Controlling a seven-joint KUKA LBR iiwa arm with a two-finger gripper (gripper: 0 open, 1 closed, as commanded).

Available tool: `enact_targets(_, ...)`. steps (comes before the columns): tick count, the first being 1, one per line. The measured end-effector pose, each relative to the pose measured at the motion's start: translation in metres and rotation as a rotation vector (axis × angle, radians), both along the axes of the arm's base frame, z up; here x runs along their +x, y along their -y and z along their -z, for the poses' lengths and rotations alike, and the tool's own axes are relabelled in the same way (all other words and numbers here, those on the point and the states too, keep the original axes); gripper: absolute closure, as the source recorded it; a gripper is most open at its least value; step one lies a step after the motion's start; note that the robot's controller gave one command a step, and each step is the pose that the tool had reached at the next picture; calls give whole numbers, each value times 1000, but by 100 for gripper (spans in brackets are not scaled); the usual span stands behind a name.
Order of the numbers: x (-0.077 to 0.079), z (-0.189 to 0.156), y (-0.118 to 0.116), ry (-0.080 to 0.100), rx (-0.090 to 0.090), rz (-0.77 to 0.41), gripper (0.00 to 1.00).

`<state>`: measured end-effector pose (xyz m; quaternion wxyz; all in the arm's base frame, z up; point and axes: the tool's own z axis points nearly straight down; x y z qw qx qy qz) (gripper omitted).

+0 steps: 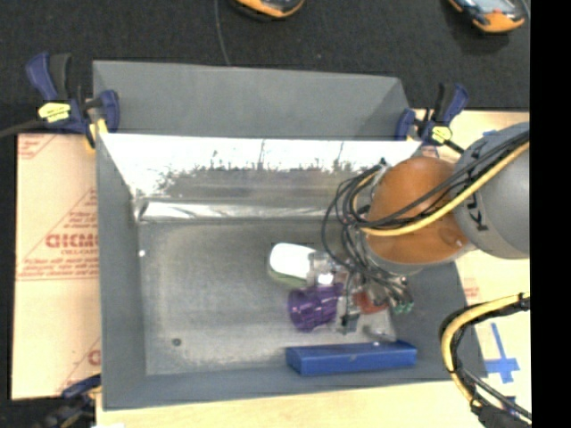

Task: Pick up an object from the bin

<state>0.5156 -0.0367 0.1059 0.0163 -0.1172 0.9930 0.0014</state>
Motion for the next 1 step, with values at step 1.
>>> enact_targets(1,8,21,-9,3,-4,-53,100)
